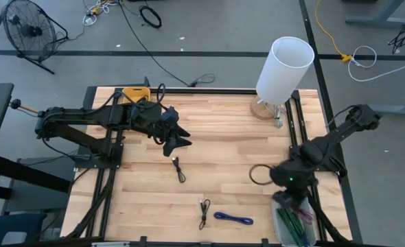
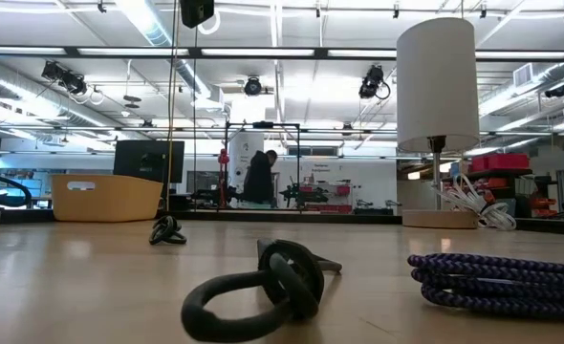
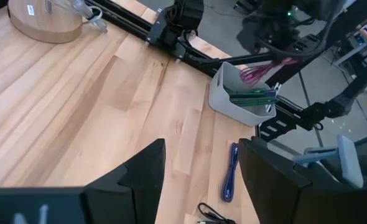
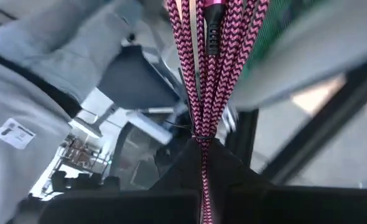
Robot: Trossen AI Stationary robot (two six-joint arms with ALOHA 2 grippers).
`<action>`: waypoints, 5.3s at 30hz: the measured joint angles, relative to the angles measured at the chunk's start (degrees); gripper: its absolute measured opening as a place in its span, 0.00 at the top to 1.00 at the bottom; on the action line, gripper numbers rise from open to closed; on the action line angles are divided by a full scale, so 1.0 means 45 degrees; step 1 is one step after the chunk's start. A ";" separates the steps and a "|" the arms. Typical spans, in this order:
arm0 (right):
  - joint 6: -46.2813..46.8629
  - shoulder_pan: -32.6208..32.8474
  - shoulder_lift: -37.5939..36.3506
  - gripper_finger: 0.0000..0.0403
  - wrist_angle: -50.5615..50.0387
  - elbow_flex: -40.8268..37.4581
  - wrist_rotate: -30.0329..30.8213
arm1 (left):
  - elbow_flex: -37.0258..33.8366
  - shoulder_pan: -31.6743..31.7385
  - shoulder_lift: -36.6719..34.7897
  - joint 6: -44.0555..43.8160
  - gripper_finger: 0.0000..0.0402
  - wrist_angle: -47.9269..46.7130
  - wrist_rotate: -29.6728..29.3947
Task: Pick & Place USB Port
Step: Put the pink charger cable into the gray bin, then put the violet charger cable into the gray bin
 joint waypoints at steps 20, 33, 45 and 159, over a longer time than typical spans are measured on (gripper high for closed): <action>0.4896 0.3150 0.1202 1.00 0.0921 -0.0143 0.0276 | 0.0000 0.0000 0.0000 0.0039 0.49 -0.0089 0.0007; 0.5520 0.3155 0.1338 1.00 0.5640 -0.4025 0.0266 | 0.0000 0.0000 0.0000 0.0010 0.49 -0.0172 0.0011; 0.5218 0.3116 0.1314 0.89 0.7167 -0.5465 0.0500 | 0.0000 0.0000 0.0005 0.0000 0.49 -0.0164 0.0011; -0.8996 0.0139 1.0558 0.62 0.5902 0.3112 0.6230 | 0.0000 -0.0092 0.0015 0.0199 0.49 -0.1041 -0.0377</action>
